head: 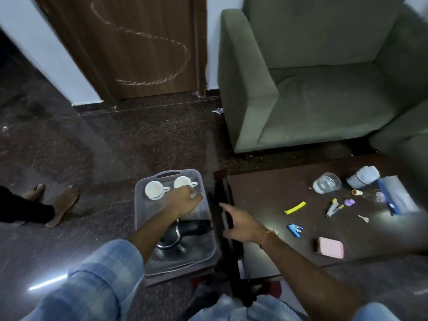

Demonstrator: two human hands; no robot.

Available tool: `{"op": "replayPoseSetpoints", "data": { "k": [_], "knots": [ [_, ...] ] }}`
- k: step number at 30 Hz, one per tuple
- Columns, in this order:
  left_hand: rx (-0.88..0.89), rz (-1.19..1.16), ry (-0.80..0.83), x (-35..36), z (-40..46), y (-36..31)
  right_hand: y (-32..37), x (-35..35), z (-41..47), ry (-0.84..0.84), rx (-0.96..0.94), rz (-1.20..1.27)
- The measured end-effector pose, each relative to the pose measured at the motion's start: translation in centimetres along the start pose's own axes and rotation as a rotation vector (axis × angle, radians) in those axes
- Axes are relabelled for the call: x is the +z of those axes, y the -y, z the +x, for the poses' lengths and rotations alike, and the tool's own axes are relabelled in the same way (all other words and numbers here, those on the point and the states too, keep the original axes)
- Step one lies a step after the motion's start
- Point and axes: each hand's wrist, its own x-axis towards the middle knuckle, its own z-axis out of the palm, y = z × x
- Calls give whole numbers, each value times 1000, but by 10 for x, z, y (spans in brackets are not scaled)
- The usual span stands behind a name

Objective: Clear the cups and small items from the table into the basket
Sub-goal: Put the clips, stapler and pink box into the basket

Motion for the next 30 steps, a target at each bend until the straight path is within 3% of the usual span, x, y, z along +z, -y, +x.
{"op": "replayPoseSetpoints", "data": {
  "k": [4,16,21,30],
  "knots": [
    [188,59,105,47,9,-90,-71,-45,-39,-165,98,-36],
    [416,200,346,232,-20,-311,-305,-164,-183,-388,330,29],
    [466,305,391,278,-17,-331,-358,-175,-198,-374,378,22],
    [414,387,426,353,22,-298,-400,-149,-152,-234,373,-74]
  ]
}}
